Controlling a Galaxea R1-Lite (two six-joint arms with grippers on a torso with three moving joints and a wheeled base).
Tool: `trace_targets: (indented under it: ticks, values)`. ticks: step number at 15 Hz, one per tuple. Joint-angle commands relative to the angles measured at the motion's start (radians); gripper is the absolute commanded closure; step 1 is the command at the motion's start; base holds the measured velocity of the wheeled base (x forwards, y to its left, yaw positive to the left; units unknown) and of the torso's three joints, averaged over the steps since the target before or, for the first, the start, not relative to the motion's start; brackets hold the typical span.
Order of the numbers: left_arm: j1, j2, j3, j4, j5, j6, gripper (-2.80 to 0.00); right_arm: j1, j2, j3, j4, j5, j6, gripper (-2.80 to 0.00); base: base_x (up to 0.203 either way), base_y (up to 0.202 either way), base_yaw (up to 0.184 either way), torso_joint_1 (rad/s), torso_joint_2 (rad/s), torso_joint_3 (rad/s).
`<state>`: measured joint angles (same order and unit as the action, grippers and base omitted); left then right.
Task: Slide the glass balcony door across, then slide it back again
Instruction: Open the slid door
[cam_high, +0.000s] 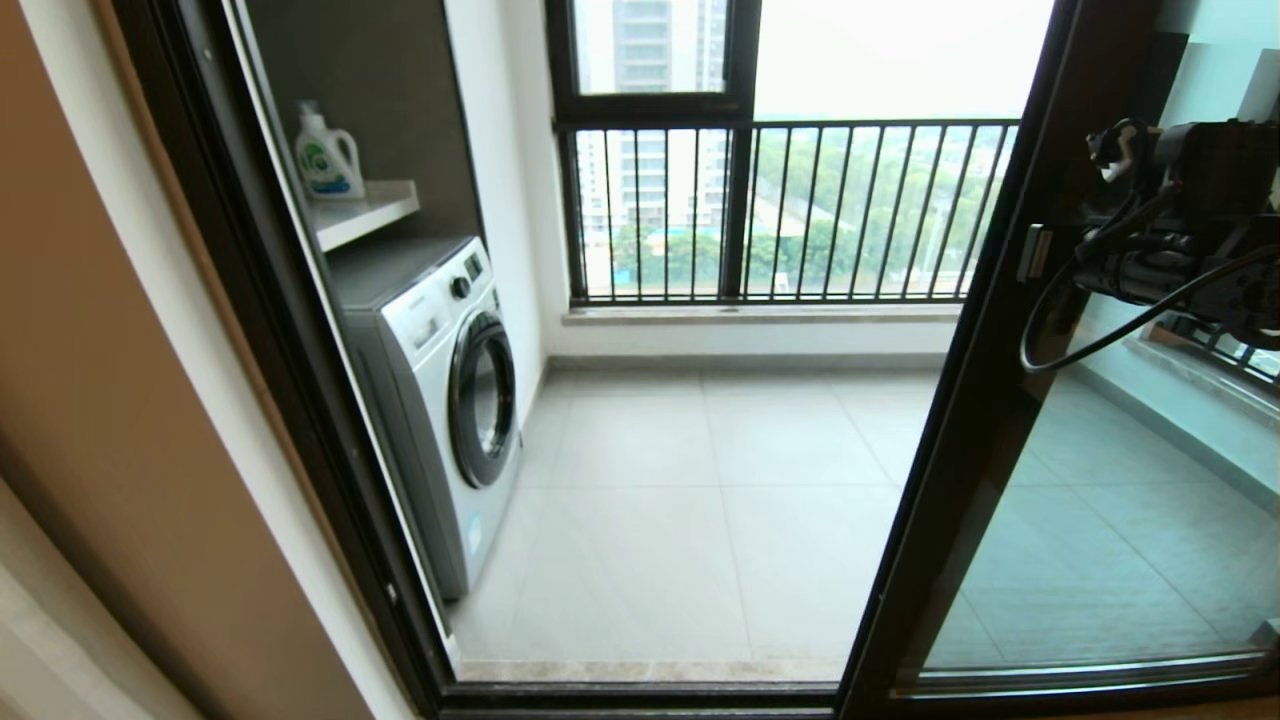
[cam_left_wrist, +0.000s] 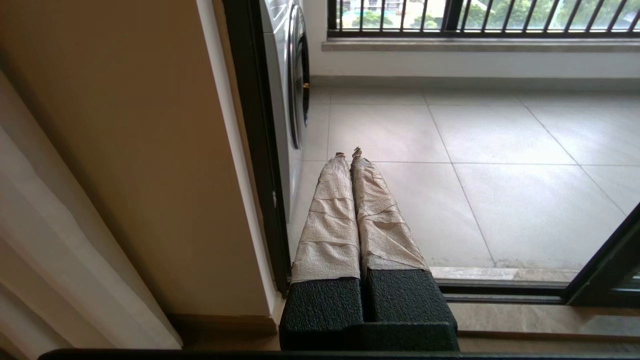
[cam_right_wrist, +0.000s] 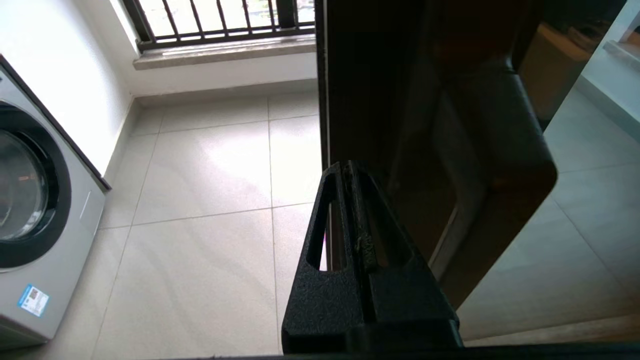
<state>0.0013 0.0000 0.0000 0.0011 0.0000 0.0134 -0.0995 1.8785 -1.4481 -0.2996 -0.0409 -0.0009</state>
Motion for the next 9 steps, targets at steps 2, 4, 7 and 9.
trace_targets:
  ticks: [2,4,7,9]
  values:
    - [0.0,0.002,0.0,0.0,0.0,0.0,0.0,-0.054,-0.006,0.0,-0.003,0.038,-0.002,0.0,0.0,0.0,0.0,0.0,0.0,0.0]
    - [0.0,0.002,0.0,0.0,0.0,0.0,0.0,-0.081,-0.003,0.003,-0.003,0.047,-0.002,0.0,0.0,0.0,0.0,0.0,0.0,0.0]
    - [0.0,0.002,0.0,0.0,0.0,0.0,0.0,-0.12,0.002,-0.001,-0.003,0.081,-0.017,0.0,0.0,0.0,0.0,0.0,0.0,0.0]
    - [0.0,0.002,0.0,0.0,0.0,0.0,0.0,-0.151,0.007,-0.003,-0.003,0.098,-0.021,0.0,0.0,0.0,0.0,0.0,0.0,0.0]
